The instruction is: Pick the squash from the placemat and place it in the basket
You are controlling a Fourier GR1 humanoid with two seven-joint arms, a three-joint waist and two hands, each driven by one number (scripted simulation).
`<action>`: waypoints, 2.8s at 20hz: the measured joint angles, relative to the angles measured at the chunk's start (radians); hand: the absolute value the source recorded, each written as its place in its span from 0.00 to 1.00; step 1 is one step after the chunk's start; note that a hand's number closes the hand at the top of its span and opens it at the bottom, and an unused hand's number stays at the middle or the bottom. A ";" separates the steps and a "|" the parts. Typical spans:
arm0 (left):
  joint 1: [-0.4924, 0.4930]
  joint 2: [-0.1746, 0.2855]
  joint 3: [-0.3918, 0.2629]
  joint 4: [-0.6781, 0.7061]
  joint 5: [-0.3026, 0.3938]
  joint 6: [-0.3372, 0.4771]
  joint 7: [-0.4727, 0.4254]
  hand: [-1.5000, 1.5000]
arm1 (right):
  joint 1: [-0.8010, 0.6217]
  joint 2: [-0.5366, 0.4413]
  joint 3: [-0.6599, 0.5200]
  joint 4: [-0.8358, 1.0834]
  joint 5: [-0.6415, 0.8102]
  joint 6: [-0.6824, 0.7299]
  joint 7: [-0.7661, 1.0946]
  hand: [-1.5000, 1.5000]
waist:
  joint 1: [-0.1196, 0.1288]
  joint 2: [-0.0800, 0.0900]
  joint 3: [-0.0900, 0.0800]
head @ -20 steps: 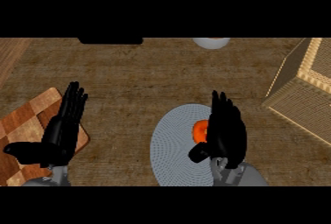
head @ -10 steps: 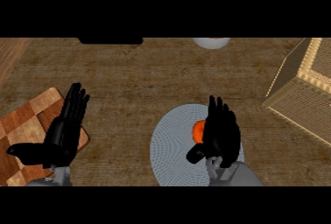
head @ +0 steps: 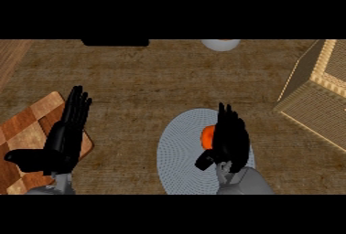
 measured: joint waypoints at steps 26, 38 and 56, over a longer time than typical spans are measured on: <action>0.005 -0.050 0.042 0.031 -0.040 -0.056 -0.022 0.50 | -0.041 -0.005 -0.045 0.223 -0.017 -0.041 -0.119 1.00 | -0.003 -0.005 -0.003; -0.005 -0.064 0.063 0.034 -0.053 -0.084 -0.017 0.50 | -0.201 0.005 -0.121 0.447 -0.002 -0.110 -0.194 1.00 | 0.014 -0.006 -0.003; 0.017 -0.073 0.063 0.001 -0.071 -0.073 0.004 0.50 | -0.425 0.003 -0.245 0.462 0.082 -0.539 -0.290 1.00 | -0.007 -0.007 0.000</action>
